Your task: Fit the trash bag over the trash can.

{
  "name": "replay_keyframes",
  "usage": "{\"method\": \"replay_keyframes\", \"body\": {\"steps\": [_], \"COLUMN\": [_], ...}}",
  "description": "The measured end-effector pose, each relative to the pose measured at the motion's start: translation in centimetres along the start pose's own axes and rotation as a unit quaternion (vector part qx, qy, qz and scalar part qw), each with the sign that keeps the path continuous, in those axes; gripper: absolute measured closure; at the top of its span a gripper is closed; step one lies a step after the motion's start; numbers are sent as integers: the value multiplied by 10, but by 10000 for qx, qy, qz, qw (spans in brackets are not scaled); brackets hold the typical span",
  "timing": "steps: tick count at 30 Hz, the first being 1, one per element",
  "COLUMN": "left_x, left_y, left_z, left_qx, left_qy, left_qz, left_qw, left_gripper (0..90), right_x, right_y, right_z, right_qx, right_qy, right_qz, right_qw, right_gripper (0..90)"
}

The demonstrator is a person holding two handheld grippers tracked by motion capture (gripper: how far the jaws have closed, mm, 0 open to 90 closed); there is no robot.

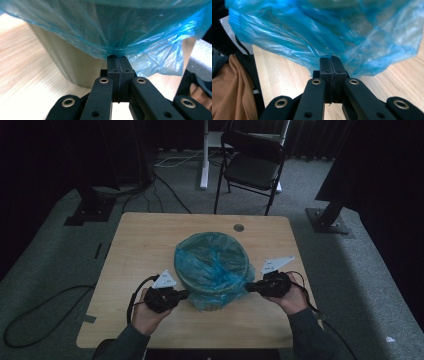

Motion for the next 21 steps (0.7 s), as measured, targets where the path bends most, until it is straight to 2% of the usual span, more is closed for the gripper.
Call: {"method": "replay_keyframes", "body": {"steps": [3, 4, 7, 8, 9, 10, 11, 12, 13, 14, 17, 18, 21], "left_x": [3, 8, 12, 16, 16, 19, 19, 21, 21, 23, 24, 24, 24], "left_y": [-2, -3, -2, -1, -1, 2, 2, 5, 5, 9, 15, 22, 29], "left_z": [0, -3, -7, -15, -15, -22, -22, -29, -29, -34, -38, -42, -45], "left_qx": [19, -32, -84, -229, -229, -344, -344, -477, -477, -594, -694, -804, -903], "left_qy": [76, 144, 251, 311, 311, 355, 355, 402, 402, 415, 424, 421, 417], "left_qz": [-52, -129, -123, -148, -148, -136, -136, -115, -115, -69, -30, 31, 76], "left_qw": [10000, 9998, 9996, 9991, 9991, 9987, 9987, 9980, 9980, 9973, 9967, 9959, 9950], "left_gripper": [898, 894, 810, 789, 764, 733, 716, 701, 691, 677, 655, 648, 640], "right_x": [-4, -8, -9, -11, -11, -10, -10, -9, -9, -8, -7, -7, -7], "right_y": [-2, -2, -2, 0, 0, 2, 2, 7, 7, 11, 16, 20, 23], "right_z": [-1, -3, -6, -9, -9, -14, -14, -19, -19, -25, -30, -35, -39], "right_qx": [33, 38, -8, -56, -56, -159, -159, -279, -279, -398, -482, -598, -687], "right_qy": [-85, -202, -234, -279, -279, -268, -268, -256, -256, -249, -231, -227, -230], "right_qz": [52, 88, 106, 108, 108, 99, 99, 74, 74, 26, -13, -31, -12], "right_qw": [9999, 9998, 9997, 9995, 9995, 9995, 9995, 9993, 9993, 9989, 9986, 9979, 9974], "right_gripper": [899, 899, 899, 898, 898, 867, 867, 795, 795, 746, 709, 681, 669]}}
Point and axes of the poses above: each handheld gripper's, and its own axes: z roughly forward along the jaws, y roughly out of its top, x roughly to its left, the point moved 6 cm from there along z, roughly forward along the jaws, and after that the axes turned 11 degrees about -x, right-handed, at the moved point
